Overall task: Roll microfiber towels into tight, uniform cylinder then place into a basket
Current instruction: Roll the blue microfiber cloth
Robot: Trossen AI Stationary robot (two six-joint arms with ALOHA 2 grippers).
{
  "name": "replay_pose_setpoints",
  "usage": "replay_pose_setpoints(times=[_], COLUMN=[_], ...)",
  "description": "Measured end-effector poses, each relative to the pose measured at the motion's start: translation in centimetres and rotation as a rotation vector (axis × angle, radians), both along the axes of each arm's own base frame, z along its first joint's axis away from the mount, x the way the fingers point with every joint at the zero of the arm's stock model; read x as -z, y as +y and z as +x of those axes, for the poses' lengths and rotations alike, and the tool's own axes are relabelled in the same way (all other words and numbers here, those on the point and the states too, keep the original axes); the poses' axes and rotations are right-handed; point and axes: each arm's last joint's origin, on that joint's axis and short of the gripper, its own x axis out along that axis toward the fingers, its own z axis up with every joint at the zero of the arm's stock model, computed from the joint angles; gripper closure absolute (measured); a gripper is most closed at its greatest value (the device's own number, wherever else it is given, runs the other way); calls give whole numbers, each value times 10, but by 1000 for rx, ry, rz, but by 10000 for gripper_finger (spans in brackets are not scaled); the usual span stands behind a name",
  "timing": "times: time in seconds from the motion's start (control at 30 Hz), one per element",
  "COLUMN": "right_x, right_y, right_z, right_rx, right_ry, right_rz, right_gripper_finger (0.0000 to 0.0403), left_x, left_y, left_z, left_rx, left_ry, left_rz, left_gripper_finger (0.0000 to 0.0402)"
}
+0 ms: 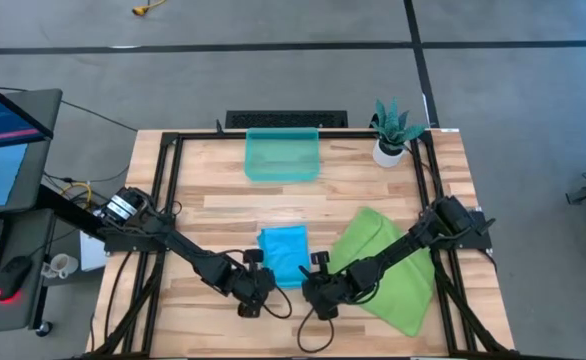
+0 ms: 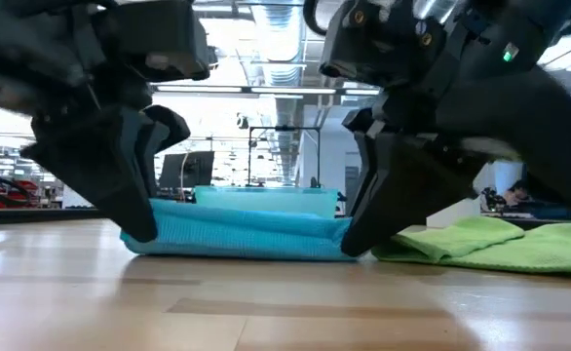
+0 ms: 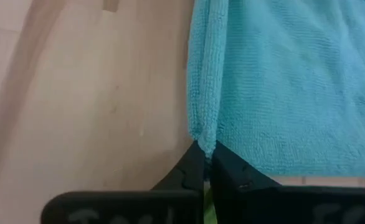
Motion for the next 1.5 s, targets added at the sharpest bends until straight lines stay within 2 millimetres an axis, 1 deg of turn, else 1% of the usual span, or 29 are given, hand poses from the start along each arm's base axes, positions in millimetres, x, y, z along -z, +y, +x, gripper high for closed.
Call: replay_pose_setpoints(times=[0.07, 0.17, 0.27, 0.43, 0.53, 0.63, 0.73, 0.83, 0.93, 1.03, 1.13, 1.23, 1.33, 1.5], right_x=[-3, -8, -14, -25, -33, -38, -44, -49, -54, -63, -74, -83, -82, -66], right_y=[2, 3, 5, 7, 10, 9, 7, 5, 7, 15, 28, 39, 42, 25], right_z=[0, 2, 3, 7, 10, 13, 16, 18, 20, 21, 21, 19, 18, 21], right_rx=[9, 14, 7, 5, 3, 5, 22, 41, 39, 20, 1, -10, 2, 92], right_ry=[13, 24, 32, 44, 41, 39, 27, 21, 9, -8, -17, -34, -37, 5], right_rz=[-1, -5, -11, -20, -19, -21, -42, -73, -64, -38, 43, 102, 115, 132], right_gripper_finger=[373, 385, 394, 383, 379, 389, 396, 390, 382, 386, 396, 392, 386, 396], left_x=[-1, -1, -1, -7, -14, -21, -26, -32, -39, -46, -52, -54, -54, -49], left_y=[0, -2, -2, -5, -10, -13, -13, -15, -19, -27, -35, -43, -45, -38], left_z=[0, 0, -1, 2, 3, 3, 2, -1, -3, -5, -6, -9, -12, -11], left_rx=[-25, -58, -95, -110, -109, -123, -172, -212, -227, -216, -211, -214, -231, -281], left_ry=[14, 33, 40, 44, 43, 59, 81, 97, 108, 109, 112, 106, 86, 83], left_rz=[-50, -111, -139, -157, -151, -140, -119, -82, -56, -73, -116, -139, -118, -98], left_gripper_finger=[398, 394, 392, 396, 398, 398, 398, 399, 399, 399, 399, 399, 399, 399])
